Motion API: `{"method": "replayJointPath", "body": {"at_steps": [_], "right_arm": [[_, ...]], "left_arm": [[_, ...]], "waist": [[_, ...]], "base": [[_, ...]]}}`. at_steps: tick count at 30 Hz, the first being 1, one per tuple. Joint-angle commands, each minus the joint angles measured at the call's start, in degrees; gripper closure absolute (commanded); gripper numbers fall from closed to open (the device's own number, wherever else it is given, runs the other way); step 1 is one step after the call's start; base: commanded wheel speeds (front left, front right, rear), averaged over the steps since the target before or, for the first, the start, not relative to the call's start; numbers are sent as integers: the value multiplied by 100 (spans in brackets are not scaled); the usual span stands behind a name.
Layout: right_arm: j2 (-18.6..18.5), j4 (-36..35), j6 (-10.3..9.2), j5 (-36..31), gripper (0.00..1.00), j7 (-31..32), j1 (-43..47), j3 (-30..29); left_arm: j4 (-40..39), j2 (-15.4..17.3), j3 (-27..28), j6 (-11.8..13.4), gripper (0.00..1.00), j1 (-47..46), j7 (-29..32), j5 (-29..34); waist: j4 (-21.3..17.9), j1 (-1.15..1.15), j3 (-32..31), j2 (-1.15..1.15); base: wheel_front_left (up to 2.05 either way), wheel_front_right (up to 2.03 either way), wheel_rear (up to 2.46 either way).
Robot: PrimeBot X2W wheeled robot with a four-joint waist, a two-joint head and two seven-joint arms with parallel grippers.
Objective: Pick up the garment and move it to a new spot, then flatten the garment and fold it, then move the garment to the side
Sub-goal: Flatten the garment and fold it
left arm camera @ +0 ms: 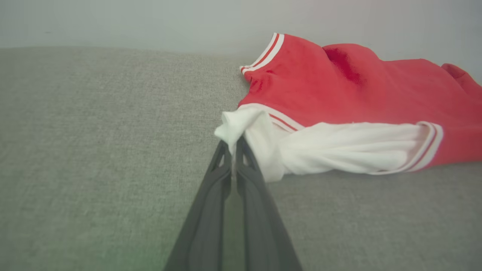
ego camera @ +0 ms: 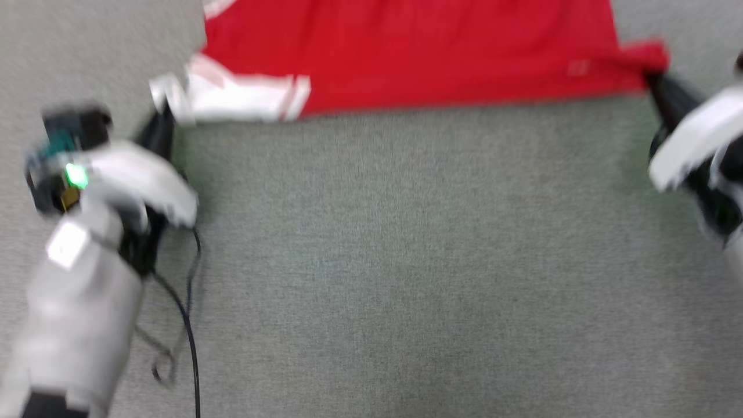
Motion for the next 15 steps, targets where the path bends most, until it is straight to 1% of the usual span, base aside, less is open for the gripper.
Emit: {"method": "replayJointPath", "body": {"at_steps": [1,4,7,12,15], "right_arm": [[-161,-35,-27,78,100,-57,353,2],[-248,-120,-29,249,100,-149,931,-29],[-369,-254,-42,267,100,-210,1424,-38],[-406,-494,-49,298,100,-314,2217,-214],[-407,-653,-50,238,100,-384,2719,-383]], "left_arm": [[-87,162,78,28,100,476,-27,-117],[-397,205,253,27,100,1231,-49,-304],[-732,270,420,113,100,1959,-54,-445],[-1448,384,573,450,100,3062,-53,-532],[-1930,459,596,657,100,3666,90,-603]], "waist": [[-22,1,-445,0],[-35,1,-813,0],[-34,1,-1121,0],[-51,1,-1520,0],[-47,1,-1732,0]], "base": [[0,0,0],[0,0,0],[0,0,0],[0,0,0],[0,0,0]]}}
